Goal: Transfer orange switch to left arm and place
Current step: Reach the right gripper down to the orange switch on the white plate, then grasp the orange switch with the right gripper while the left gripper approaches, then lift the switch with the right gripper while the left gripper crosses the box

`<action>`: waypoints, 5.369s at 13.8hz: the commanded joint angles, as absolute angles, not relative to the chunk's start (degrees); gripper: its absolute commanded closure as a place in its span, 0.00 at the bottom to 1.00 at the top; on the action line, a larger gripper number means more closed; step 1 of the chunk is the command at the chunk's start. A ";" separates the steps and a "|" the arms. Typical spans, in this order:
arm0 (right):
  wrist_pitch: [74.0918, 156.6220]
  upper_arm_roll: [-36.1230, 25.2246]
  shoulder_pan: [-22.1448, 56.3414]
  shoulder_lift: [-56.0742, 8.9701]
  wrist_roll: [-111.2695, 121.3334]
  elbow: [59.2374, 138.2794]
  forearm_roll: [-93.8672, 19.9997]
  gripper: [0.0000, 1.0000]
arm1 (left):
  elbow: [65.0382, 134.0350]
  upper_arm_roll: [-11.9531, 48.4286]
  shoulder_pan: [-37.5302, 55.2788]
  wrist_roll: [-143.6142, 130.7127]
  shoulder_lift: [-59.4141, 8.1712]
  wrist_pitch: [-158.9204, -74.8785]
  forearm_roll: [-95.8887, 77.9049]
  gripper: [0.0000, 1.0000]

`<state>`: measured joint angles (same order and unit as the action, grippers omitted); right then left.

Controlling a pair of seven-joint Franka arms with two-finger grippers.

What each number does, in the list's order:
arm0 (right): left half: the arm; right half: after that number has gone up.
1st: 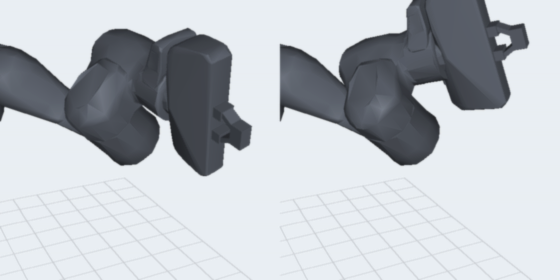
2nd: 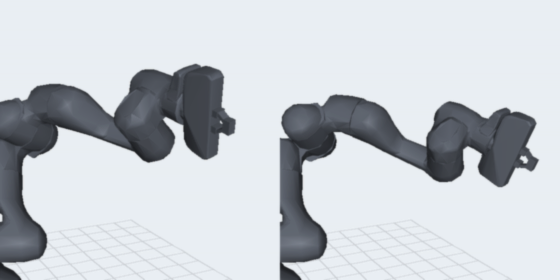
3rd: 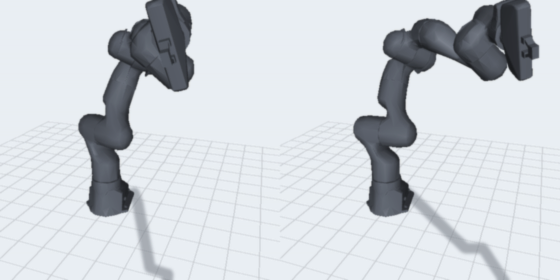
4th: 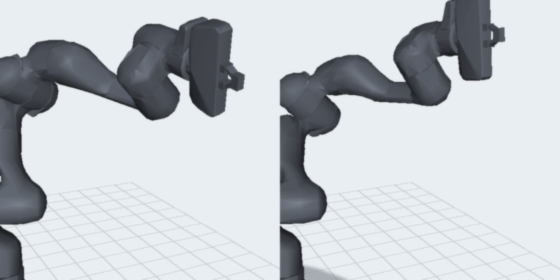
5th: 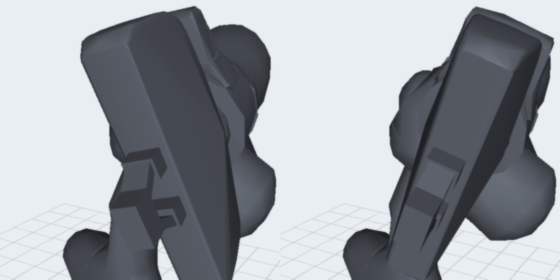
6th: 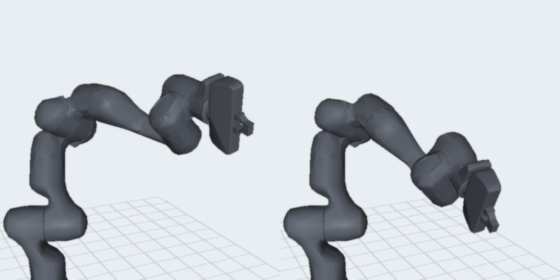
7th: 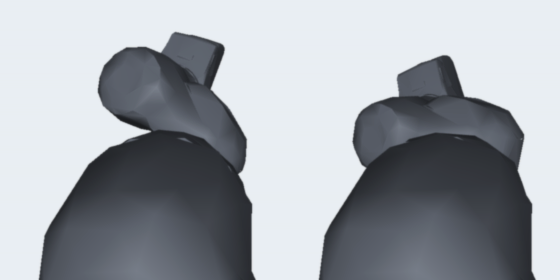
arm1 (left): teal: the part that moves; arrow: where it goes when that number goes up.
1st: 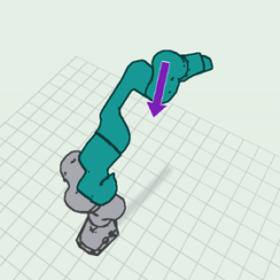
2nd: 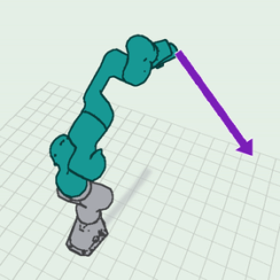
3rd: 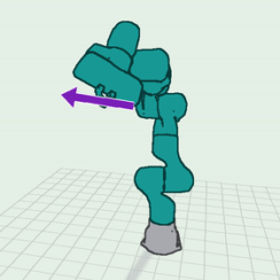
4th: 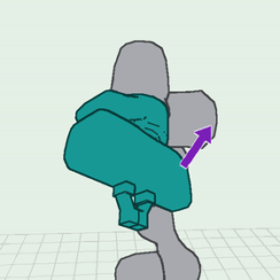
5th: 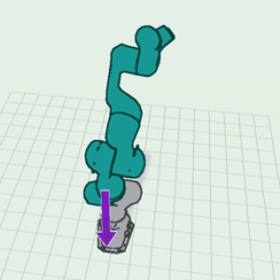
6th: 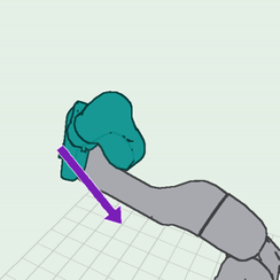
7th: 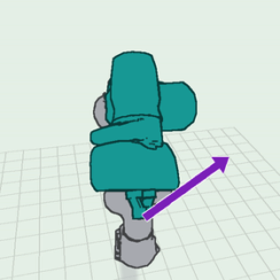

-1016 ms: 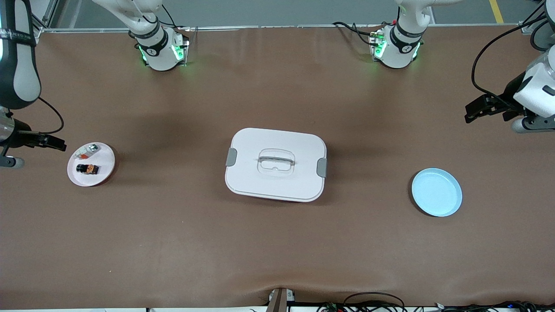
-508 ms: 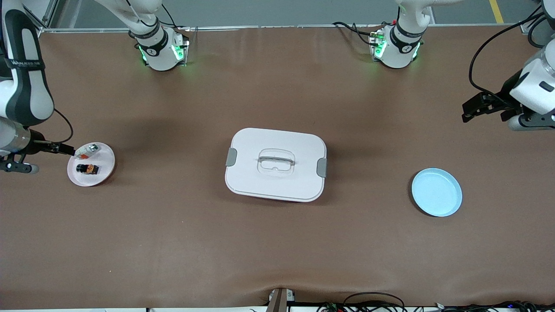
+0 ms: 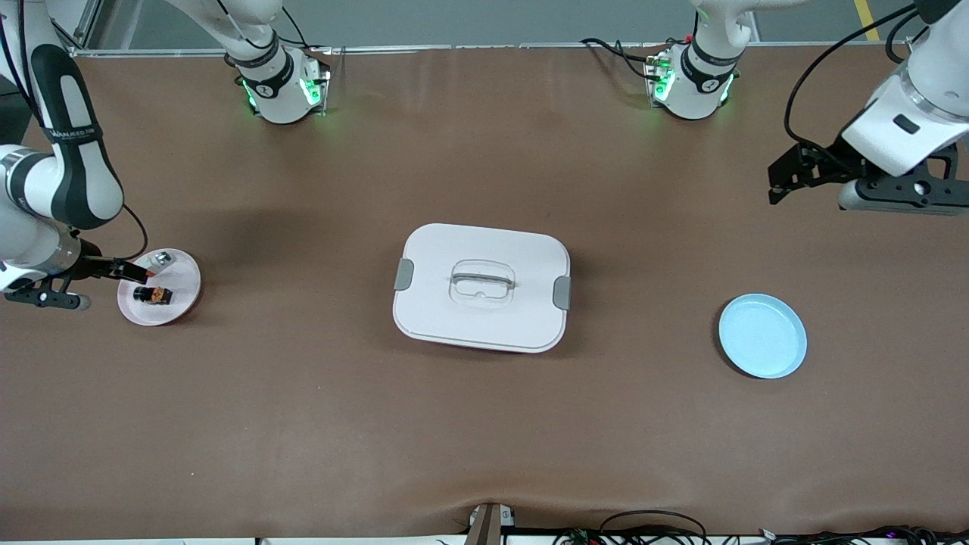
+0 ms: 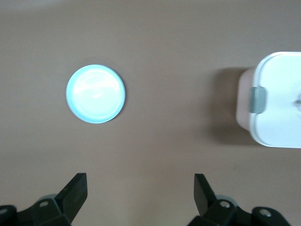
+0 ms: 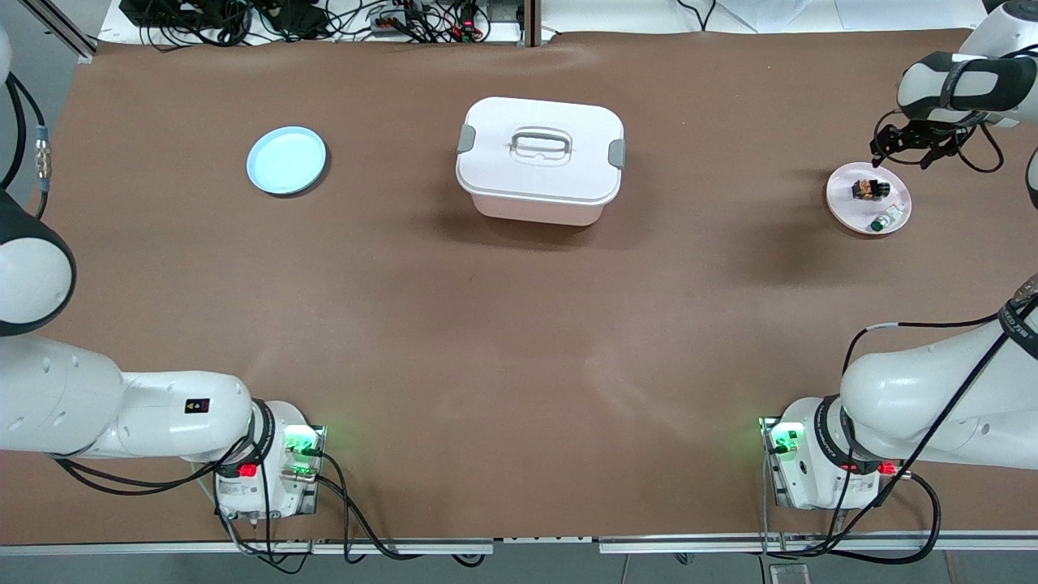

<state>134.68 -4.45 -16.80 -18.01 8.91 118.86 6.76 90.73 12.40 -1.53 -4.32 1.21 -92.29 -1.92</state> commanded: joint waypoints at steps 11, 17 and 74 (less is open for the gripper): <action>143.26 -3.08 -20.48 -27.50 13.01 116.90 6.15 0.00 | 87.01 15.73 -1.49 -4.22 -2.37 -97.46 -19.24 0.00; 143.17 -2.73 -20.30 -29.70 13.01 115.41 2.82 0.00 | 87.01 15.82 -1.41 -4.04 -3.78 -102.74 -21.80 0.00; 102.31 -2.02 -11.70 -23.82 -5.17 100.11 -5.71 1.00 | 87.10 16.44 16.87 -10.88 -16.34 -131.21 -28.83 0.00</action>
